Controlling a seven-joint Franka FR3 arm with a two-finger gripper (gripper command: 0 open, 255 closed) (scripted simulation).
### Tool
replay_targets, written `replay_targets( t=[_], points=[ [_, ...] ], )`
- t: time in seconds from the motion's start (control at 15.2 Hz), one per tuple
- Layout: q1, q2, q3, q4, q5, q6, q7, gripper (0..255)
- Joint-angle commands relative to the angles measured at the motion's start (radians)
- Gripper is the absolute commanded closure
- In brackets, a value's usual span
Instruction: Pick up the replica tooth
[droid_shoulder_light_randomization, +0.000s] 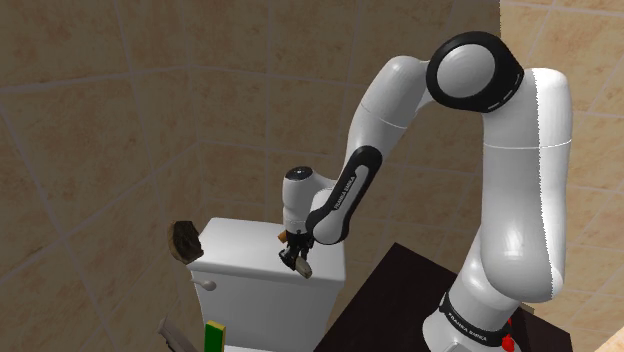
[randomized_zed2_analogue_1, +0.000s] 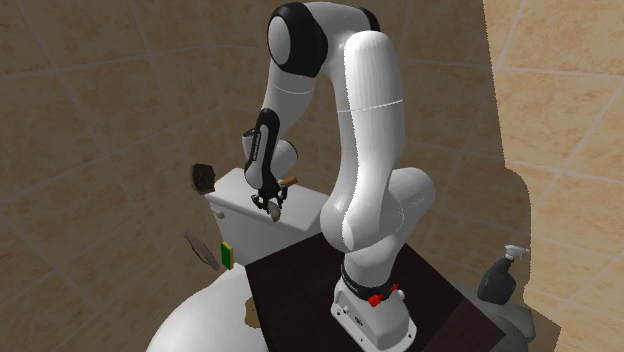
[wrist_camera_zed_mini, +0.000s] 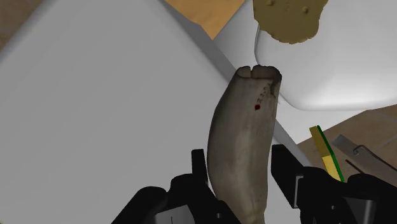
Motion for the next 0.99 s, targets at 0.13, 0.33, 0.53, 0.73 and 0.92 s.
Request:
replay_targets(
  t=[0.13,0.33,0.53,0.73,0.92],
  points=[
    [0.000,0.001,0.000,0.000,0.000,0.001,0.000,255],
    [-0.005,-0.017,0.007,-0.006,0.009,-0.010,-0.008,255],
    [-0.019,-0.063,0.028,-0.016,0.039,-0.045,-0.034,255],
    [-0.031,-0.109,0.046,-0.024,0.070,-0.082,-0.060,255],
    [-0.039,-0.154,0.061,-0.030,0.101,-0.119,-0.086,255]
  ],
)
